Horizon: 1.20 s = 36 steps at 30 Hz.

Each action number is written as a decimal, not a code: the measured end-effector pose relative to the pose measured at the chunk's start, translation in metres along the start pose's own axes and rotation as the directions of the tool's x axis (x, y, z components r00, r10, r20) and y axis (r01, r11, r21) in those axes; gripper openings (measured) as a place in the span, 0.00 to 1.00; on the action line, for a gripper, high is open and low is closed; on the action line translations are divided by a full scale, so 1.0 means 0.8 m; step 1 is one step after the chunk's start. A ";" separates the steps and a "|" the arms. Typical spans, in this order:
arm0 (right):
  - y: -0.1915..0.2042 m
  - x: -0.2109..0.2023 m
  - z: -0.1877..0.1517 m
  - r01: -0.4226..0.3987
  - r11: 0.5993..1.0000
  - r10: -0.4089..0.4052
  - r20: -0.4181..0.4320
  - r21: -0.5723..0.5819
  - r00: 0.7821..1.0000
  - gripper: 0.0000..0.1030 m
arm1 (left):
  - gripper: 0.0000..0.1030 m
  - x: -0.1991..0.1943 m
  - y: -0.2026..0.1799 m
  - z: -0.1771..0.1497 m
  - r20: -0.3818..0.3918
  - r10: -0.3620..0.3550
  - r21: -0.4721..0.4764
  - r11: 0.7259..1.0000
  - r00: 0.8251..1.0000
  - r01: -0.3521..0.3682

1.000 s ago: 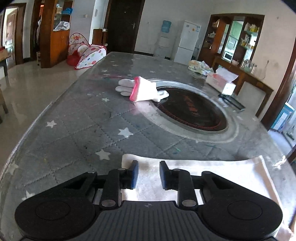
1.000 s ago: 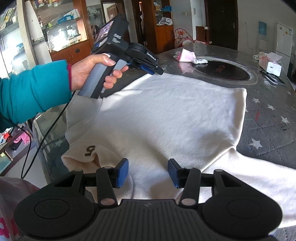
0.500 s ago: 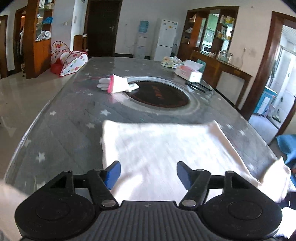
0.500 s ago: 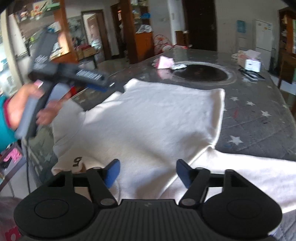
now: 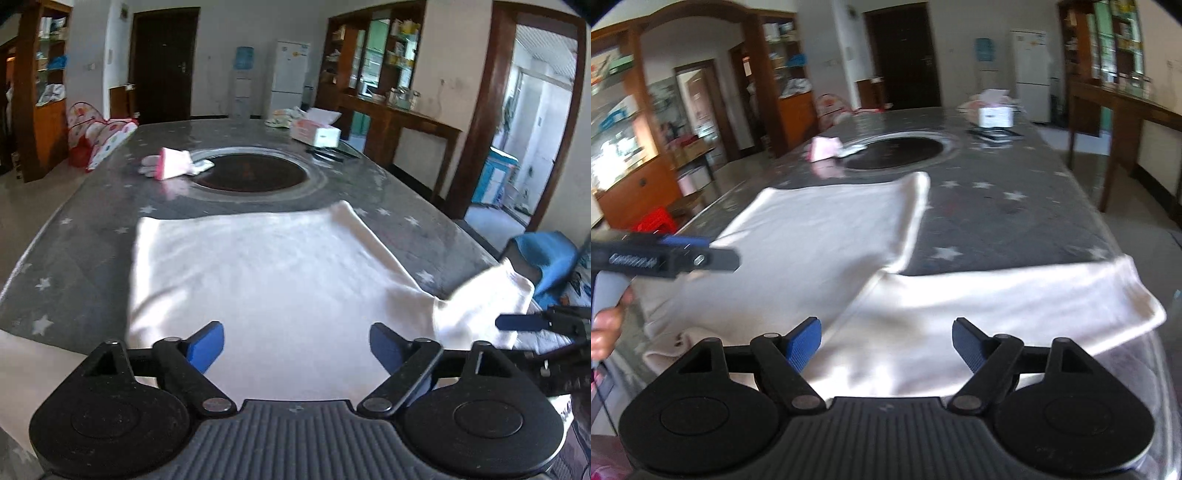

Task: Fold clothes
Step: 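Grasp the opposite side edge and sleeve with the right gripper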

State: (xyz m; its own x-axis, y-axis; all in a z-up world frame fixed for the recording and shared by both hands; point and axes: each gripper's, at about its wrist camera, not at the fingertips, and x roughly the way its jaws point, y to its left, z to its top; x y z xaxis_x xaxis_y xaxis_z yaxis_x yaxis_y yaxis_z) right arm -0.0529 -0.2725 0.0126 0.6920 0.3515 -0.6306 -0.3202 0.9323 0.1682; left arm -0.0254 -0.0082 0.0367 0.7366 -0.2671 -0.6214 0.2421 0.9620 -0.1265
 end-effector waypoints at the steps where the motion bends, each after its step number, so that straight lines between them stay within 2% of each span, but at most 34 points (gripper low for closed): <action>1: -0.005 -0.002 -0.001 0.010 1.000 -0.010 0.004 0.012 1.000 0.77 | 0.89 0.001 -0.004 0.000 -0.002 -0.004 0.006 1.000 1.000 0.004; 8: -0.053 -0.014 -0.007 0.144 0.983 -0.147 0.026 0.112 0.989 0.78 | 1.00 0.005 -0.035 -0.006 -0.016 -0.032 0.042 0.999 0.999 0.032; 16: -0.107 -0.025 -0.013 0.277 0.937 -0.292 0.041 0.210 0.956 0.78 | 1.00 0.007 -0.054 -0.018 -0.040 -0.065 0.056 0.996 0.997 0.067; 22: -0.142 -0.022 -0.013 0.335 0.904 -0.355 0.027 0.265 0.935 0.77 | 1.00 0.011 -0.066 -0.021 -0.056 -0.077 0.081 0.993 0.995 0.081; 27: -0.160 -0.013 -0.012 0.362 0.887 -0.381 0.011 0.287 0.925 0.68 | 1.00 0.012 -0.076 -0.026 -0.065 -0.080 0.105 0.991 0.995 0.087; 36: -0.177 -0.006 -0.012 0.378 0.865 -0.406 0.016 0.330 0.914 0.42 | 1.00 0.013 -0.084 -0.029 -0.078 -0.084 0.119 0.989 0.993 0.093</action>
State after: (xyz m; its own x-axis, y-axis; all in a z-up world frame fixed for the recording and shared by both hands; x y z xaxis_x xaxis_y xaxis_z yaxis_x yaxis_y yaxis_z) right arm -0.0171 -0.4069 -0.0156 0.7725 -0.0557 -0.6326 0.1983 0.9675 0.1570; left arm -0.0484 -0.0740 0.0206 0.6624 -0.3414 -0.6669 0.3824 0.9195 -0.0909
